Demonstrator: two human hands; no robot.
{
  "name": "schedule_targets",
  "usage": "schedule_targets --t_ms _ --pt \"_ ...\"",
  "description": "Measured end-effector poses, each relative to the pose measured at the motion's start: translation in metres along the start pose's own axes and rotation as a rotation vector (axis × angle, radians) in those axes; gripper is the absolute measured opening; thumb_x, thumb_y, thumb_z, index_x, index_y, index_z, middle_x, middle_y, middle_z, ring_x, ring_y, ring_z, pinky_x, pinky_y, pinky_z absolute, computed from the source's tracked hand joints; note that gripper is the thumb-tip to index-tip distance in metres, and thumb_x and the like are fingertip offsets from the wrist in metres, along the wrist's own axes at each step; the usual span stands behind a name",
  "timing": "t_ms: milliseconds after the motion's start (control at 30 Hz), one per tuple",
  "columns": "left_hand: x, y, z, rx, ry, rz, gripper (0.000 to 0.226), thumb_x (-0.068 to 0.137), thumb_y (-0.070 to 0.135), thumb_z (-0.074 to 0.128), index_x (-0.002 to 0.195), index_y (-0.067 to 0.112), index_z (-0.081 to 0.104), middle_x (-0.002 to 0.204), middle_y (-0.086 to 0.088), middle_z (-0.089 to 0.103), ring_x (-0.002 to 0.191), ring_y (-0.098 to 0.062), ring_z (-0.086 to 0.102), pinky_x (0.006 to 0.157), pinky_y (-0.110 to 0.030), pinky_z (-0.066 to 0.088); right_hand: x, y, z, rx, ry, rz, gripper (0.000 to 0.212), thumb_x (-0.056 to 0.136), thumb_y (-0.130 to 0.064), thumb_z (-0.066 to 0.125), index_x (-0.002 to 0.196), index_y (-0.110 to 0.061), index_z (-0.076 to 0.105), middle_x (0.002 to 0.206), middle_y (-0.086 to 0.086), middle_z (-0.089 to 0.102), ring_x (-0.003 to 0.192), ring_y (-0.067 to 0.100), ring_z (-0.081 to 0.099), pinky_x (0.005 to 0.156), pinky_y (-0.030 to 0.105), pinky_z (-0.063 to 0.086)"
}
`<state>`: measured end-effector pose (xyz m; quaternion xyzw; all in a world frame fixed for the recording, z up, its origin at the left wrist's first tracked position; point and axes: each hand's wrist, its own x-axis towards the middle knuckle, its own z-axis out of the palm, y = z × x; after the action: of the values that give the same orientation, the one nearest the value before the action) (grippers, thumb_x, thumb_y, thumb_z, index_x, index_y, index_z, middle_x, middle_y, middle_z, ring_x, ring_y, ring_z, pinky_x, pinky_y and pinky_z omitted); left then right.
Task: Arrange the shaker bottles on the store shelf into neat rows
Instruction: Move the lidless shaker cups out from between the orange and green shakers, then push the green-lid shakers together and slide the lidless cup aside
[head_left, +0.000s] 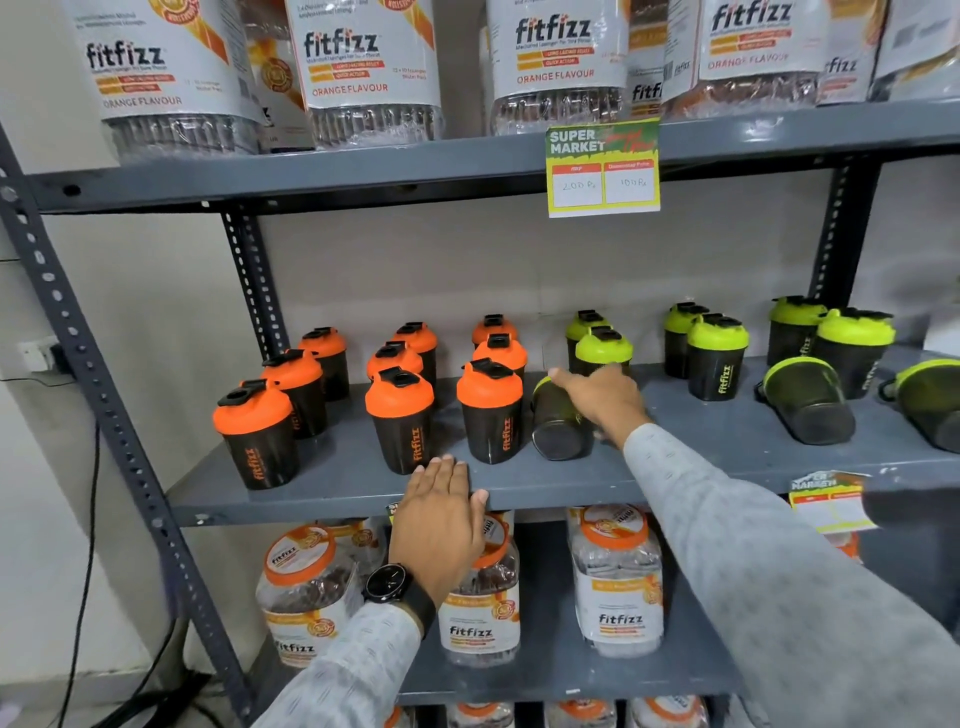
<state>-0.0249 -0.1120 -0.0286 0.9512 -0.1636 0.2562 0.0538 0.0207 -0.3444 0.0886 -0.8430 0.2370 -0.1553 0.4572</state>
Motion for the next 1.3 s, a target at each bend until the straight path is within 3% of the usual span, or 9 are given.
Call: schedule_targets --t_ms 67,133,300,400,567,667,800,1067,1300 --pt "0.0 0.0 -0.001 0.0 -0.001 -0.003 0.068 0.101 0.047 0.02 0.142 0.007 0.055 0.146 -0.015 0.057 0.138 -0.029 0.051 0.121 -0.044 0.031 0.009 0.009 0.005 0.18 -0.194 0.137 0.099 0.062 -0.074 0.08 0.136 -0.013 0.055 0.122 0.013 0.067 0.097 0.034 0.072 0.061 0.039 0.063" --pt "0.0 0.0 -0.001 0.0 0.001 -0.004 0.068 0.101 0.048 0.019 0.144 0.008 0.053 0.148 -0.014 0.056 0.139 -0.029 0.049 0.122 -0.043 0.029 0.011 0.01 0.008 0.307 -0.301 0.2 0.088 0.065 -0.06 0.089 0.132 -0.013 0.057 0.111 0.013 0.072 0.08 0.03 0.075 0.046 0.035 0.059" --pt "0.0 0.0 0.0 -0.002 0.006 -0.01 0.065 0.102 0.048 0.023 0.142 0.008 0.055 0.147 -0.014 0.057 0.138 -0.028 0.051 0.121 -0.042 0.028 0.005 0.003 0.001 0.383 -0.425 0.242 0.061 0.075 -0.034 0.09 0.122 -0.011 0.058 0.107 0.02 0.071 0.079 0.034 0.075 0.05 0.042 0.061" --pt "-0.001 0.0 0.001 -0.006 0.008 -0.015 0.061 0.102 0.046 0.029 0.14 0.008 0.057 0.144 -0.014 0.059 0.136 -0.029 0.053 0.12 -0.043 0.029 0.001 0.003 -0.004 0.364 -0.322 0.137 0.052 0.073 -0.037 0.09 0.107 -0.012 0.06 0.101 0.018 0.071 0.077 0.033 0.074 0.048 0.041 0.061" --pt "-0.001 0.002 0.002 0.0 0.012 -0.024 0.058 0.102 0.044 0.032 0.139 0.007 0.058 0.142 -0.015 0.06 0.134 -0.03 0.054 0.119 -0.044 0.03 -0.007 0.009 -0.023 0.231 0.074 -0.157 0.081 0.053 -0.066 0.086 0.114 -0.024 0.052 0.113 0.004 0.069 0.099 0.028 0.069 0.067 0.041 0.063" --pt "-0.001 0.002 0.004 -0.005 0.018 -0.031 0.06 0.102 0.045 0.029 0.138 0.007 0.059 0.142 -0.016 0.061 0.134 -0.031 0.055 0.119 -0.045 0.03 -0.016 0.02 -0.032 0.116 0.302 -0.338 0.083 0.062 -0.061 0.088 0.119 -0.018 0.044 0.122 0.011 0.064 0.112 0.035 0.062 0.088 0.043 0.051" --pt "-0.001 0.002 0.006 -0.009 0.041 -0.024 0.06 0.102 0.045 0.028 0.138 0.006 0.059 0.142 -0.016 0.06 0.134 -0.031 0.055 0.119 -0.046 0.032 -0.026 0.037 -0.026 0.003 0.444 -0.394 0.089 0.063 -0.057 0.092 0.125 -0.014 0.043 0.127 0.016 0.058 0.11 0.045 0.062 0.085 0.049 0.051" --pt "-0.002 0.001 0.008 -0.023 0.071 -0.025 0.059 0.103 0.046 0.028 0.141 0.008 0.055 0.146 -0.014 0.057 0.138 -0.03 0.05 0.122 -0.046 0.029 -0.033 0.058 -0.004 -0.171 0.513 -0.386 0.09 0.061 -0.059 0.092 0.122 -0.015 0.042 0.116 0.013 0.054 0.098 0.046 0.067 0.068 0.047 0.054" --pt "-0.002 0.001 0.011 -0.086 0.1 -0.025 0.061 0.102 0.046 0.029 0.142 0.007 0.054 0.147 -0.015 0.057 0.139 -0.029 0.05 0.123 -0.046 0.026 -0.036 0.056 -0.006 -0.186 0.483 -0.344 0.108 0.059 -0.07 0.088 0.137 -0.014 0.037 0.127 0.016 0.053 0.113 0.045 0.062 0.076 0.051 0.056"
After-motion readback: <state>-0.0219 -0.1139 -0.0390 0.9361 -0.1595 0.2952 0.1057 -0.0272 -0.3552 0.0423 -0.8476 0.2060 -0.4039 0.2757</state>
